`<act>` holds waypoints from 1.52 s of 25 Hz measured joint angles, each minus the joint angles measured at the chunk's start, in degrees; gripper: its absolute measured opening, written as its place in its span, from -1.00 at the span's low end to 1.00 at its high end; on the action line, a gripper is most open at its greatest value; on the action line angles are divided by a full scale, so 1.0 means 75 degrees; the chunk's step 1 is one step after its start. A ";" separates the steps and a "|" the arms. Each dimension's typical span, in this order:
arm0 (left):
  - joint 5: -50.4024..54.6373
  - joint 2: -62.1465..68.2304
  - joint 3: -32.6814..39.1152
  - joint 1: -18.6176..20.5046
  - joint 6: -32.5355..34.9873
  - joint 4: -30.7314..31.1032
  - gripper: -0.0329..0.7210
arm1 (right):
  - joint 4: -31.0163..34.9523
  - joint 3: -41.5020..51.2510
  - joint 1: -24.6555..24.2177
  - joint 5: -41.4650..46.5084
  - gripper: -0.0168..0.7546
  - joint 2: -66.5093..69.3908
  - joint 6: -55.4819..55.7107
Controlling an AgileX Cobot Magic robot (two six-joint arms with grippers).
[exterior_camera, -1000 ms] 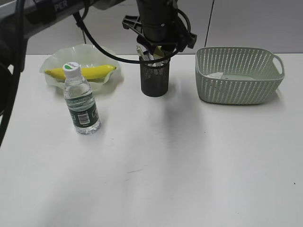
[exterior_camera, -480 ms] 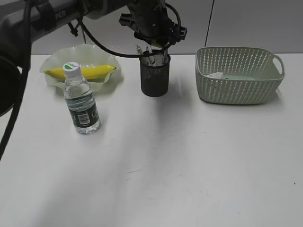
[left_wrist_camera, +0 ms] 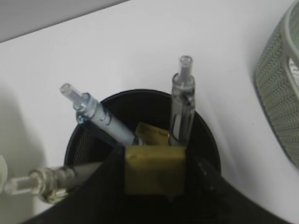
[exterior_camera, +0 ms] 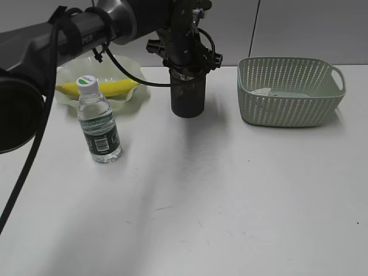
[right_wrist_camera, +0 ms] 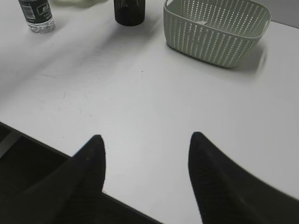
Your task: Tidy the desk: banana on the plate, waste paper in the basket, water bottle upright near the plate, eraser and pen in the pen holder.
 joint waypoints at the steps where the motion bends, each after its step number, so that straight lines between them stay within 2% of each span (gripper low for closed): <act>1: 0.0000 0.0000 0.0000 0.0000 0.0000 0.0057 -0.16 | 0.0000 0.0000 0.0000 0.0000 0.22 0.0000 0.0000; 5: 0.0049 0.0000 0.0000 0.0005 0.0000 0.0097 -0.15 | 0.0000 0.0000 0.0000 0.0000 0.22 0.0000 0.0000; 11: 0.0049 -0.0027 0.0000 0.0005 0.0000 0.0097 -0.01 | 0.0000 0.0000 0.0000 0.0000 0.22 0.0000 0.0000; 20: -0.0198 -0.0490 0.0000 0.0005 0.0000 0.0218 0.01 | 0.0000 0.0000 0.0000 0.0000 0.22 0.0000 0.0000; 27: 0.0541 -0.1547 0.0000 0.0005 0.0000 0.0424 0.01 | -0.0007 0.0000 0.0000 0.0000 0.22 0.0000 0.0000; 35: 0.2179 -0.3052 0.0000 0.0005 0.0057 0.0415 0.00 | -0.0007 0.0000 0.0000 0.0000 0.22 0.0000 0.0000; 38: 0.2264 -0.3513 0.0009 0.0005 0.0279 -0.0013 0.00 | -0.0007 0.0000 0.0000 0.0000 0.22 0.0000 0.0000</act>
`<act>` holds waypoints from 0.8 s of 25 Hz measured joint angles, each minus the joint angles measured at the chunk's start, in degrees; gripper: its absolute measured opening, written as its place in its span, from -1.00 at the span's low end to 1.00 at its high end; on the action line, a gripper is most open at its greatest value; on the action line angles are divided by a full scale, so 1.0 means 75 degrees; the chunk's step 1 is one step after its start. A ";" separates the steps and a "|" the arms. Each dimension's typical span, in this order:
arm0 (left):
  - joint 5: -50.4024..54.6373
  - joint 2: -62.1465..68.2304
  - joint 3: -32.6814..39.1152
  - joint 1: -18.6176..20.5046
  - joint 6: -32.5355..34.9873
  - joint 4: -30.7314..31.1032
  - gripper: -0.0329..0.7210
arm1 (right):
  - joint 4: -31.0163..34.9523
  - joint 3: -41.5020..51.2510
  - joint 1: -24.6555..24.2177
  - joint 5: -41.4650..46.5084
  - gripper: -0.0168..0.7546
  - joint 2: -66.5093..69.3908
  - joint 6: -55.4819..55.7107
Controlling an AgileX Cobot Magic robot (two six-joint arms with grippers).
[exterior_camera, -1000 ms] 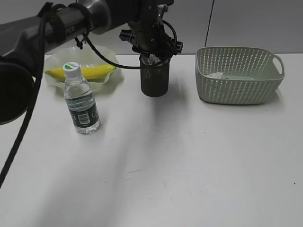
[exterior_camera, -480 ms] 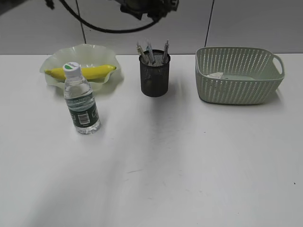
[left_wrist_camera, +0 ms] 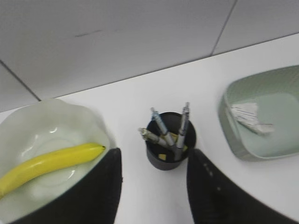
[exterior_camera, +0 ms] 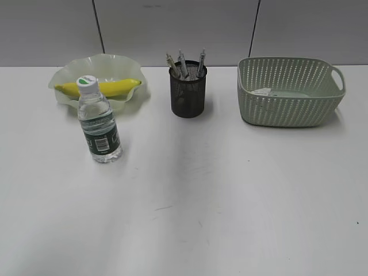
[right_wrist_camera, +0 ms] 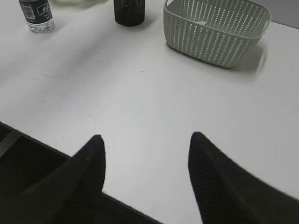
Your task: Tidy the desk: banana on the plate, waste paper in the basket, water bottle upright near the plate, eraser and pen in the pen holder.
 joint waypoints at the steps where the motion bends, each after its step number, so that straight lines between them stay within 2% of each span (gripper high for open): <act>1: 0.0006 -0.0118 0.0000 -0.0021 0.0094 -0.0250 0.00 | 0.0000 0.0000 0.0000 0.0000 0.22 0.0000 0.0000; 5: 0.0023 -0.0695 0.0140 -0.0252 0.0469 -0.0760 0.00 | 0.0000 0.0000 0.0000 0.0000 0.22 0.0000 0.0000; 9: 0.0026 -0.1473 0.0911 -0.0597 0.0577 -0.0790 0.00 | 0.0000 0.0000 0.0000 0.0000 0.22 0.0000 0.0000; 20: 0.0033 -0.4401 0.5063 -0.0749 0.0585 -0.0538 0.00 | 0.0000 0.0000 0.0000 0.0000 0.22 0.0000 0.0000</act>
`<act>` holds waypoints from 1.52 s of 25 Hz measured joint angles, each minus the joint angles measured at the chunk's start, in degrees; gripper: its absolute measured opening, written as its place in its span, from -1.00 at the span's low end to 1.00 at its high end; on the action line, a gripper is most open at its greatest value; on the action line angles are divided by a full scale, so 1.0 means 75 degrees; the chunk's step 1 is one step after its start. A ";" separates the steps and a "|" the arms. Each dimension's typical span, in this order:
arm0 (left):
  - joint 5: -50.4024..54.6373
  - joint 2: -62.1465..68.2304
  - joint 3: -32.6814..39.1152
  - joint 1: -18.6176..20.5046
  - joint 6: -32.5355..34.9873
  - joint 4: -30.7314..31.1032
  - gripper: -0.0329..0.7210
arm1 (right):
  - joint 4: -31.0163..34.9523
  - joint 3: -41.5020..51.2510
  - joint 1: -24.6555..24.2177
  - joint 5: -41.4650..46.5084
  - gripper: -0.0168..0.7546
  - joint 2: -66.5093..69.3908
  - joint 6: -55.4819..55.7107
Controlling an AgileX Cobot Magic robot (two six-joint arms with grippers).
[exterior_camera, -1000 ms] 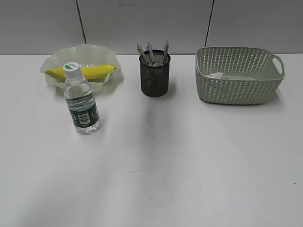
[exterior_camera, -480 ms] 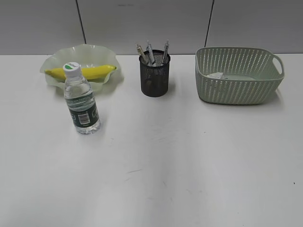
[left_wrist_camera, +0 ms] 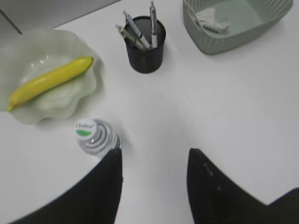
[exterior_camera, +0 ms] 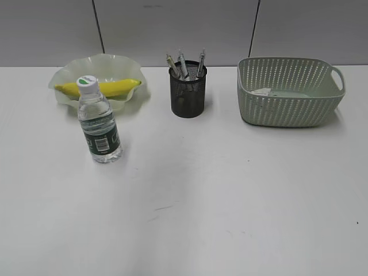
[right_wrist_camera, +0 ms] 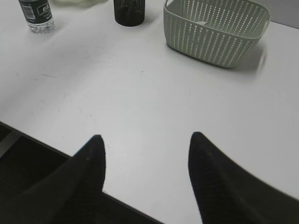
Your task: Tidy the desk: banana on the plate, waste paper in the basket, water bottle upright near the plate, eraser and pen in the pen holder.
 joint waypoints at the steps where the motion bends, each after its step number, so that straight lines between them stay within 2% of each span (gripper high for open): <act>1: 0.0008 -0.0365 0.0422 0.0000 0.0000 -0.0004 0.00 | 0.0000 0.0000 0.0000 0.0000 0.22 0.0000 0.0000; 9: 0.0029 -0.3488 0.3273 0.0000 0.0003 -0.0004 0.00 | 0.0000 0.0000 0.0000 -0.0006 0.22 0.0000 0.0000; 19: 0.0052 -0.7781 0.5788 0.0000 0.0003 -0.0096 0.00 | 0.0007 0.0000 0.0000 -0.0006 0.22 0.0000 0.0000; 24: 0.0061 -0.9271 0.7098 0.0000 0.0120 -0.0154 0.00 | 0.0007 0.0000 0.0000 -0.0006 0.22 0.0000 0.0000; 28: 0.0068 -1.0102 0.8262 0.0000 0.0319 -0.0557 0.00 | 0.0007 0.0000 0.0000 -0.0006 0.22 0.0000 0.0000; 34: -0.0408 -1.0447 0.8633 0.0000 0.1008 -0.0803 0.00 | 0.0042 0.0000 0.0000 -0.0006 0.22 -0.0005 0.0000; 38: -0.0891 -1.0447 0.8757 0.0000 0.1112 -0.0803 0.00 | 0.0042 0.0000 0.0000 -0.0006 0.22 -0.0015 0.0007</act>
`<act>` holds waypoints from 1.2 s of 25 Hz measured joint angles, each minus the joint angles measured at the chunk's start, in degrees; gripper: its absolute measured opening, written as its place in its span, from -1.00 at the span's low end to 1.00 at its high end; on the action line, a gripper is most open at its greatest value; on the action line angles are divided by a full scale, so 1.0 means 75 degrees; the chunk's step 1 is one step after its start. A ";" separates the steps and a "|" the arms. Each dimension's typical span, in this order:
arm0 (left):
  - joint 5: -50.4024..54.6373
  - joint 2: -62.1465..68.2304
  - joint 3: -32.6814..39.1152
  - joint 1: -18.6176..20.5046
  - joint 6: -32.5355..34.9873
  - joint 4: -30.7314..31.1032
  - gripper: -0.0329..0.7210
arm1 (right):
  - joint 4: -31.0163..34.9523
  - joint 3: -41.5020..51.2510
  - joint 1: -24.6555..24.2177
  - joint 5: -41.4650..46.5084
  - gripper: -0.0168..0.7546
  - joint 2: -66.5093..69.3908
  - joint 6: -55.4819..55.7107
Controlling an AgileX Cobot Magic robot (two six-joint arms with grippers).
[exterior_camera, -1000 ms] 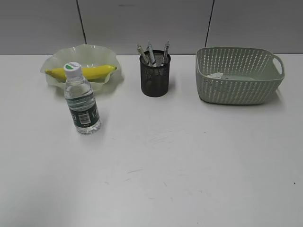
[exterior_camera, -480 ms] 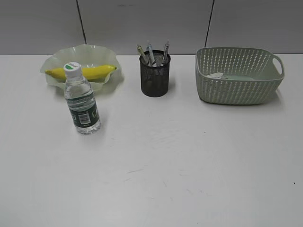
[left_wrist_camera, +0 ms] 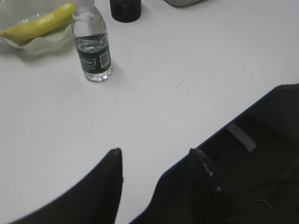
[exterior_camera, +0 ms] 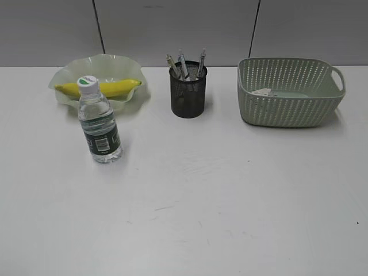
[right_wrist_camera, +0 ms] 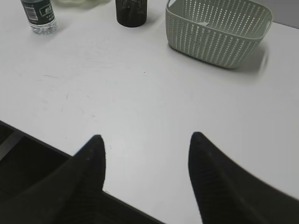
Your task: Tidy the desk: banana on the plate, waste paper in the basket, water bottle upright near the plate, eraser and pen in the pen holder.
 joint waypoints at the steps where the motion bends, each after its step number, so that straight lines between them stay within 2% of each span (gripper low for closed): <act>1: -0.0133 0.0000 0.0079 0.0000 0.0039 0.0000 0.00 | 0.0003 0.0000 0.0000 0.0000 0.22 0.0000 0.0000; 24: -0.0323 0.0000 0.0185 0.0039 0.0148 0.0000 0.00 | 0.0009 0.0000 0.0000 0.0000 0.22 -0.0009 0.0000; 26: -0.0323 -0.0006 0.0185 0.0372 0.0148 0.0000 0.00 | 0.0009 0.0000 0.0000 0.0000 0.22 -0.0009 0.0000; 28: -0.0323 -0.0014 0.0185 0.1113 0.0148 0.0000 0.00 | 0.0017 0.0000 -0.0164 0.0000 0.22 -0.0009 0.0000; 30: -0.0323 -0.0030 0.0185 0.1975 0.0148 0.0000 0.00 | 0.0017 0.0000 -0.0628 0.0000 0.22 -0.0009 0.0000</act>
